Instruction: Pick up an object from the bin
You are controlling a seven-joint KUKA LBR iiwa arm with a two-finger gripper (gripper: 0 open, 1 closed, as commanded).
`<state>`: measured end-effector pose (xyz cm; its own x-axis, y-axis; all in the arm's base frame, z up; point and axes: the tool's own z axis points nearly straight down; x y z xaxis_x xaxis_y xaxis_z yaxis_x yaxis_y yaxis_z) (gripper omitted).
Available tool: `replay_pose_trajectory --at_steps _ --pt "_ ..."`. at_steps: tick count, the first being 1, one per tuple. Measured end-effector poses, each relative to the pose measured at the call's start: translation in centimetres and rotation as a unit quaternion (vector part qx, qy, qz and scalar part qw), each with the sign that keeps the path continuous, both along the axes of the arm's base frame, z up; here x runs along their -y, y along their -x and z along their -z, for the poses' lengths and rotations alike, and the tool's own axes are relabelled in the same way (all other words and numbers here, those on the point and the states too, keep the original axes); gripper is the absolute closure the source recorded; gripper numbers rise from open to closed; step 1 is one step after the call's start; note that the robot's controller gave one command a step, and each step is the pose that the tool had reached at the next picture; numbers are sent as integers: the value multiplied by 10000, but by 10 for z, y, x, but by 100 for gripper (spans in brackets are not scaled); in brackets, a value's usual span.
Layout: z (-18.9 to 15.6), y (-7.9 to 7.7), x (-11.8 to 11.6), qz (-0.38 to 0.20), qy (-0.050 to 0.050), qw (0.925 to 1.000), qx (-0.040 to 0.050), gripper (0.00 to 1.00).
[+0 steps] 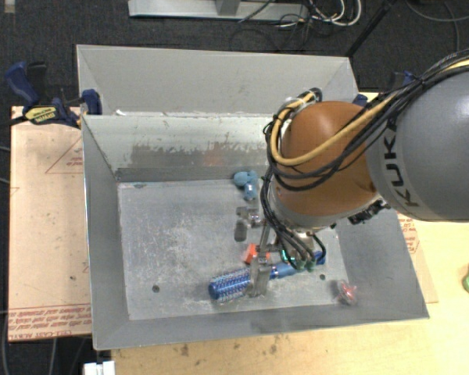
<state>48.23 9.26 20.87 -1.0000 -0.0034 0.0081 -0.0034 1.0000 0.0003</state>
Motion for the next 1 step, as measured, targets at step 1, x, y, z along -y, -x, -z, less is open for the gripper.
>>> replay_pose_trajectory --at_steps 1 --pt "139 -1 23 -218 -16 9997 120 0"
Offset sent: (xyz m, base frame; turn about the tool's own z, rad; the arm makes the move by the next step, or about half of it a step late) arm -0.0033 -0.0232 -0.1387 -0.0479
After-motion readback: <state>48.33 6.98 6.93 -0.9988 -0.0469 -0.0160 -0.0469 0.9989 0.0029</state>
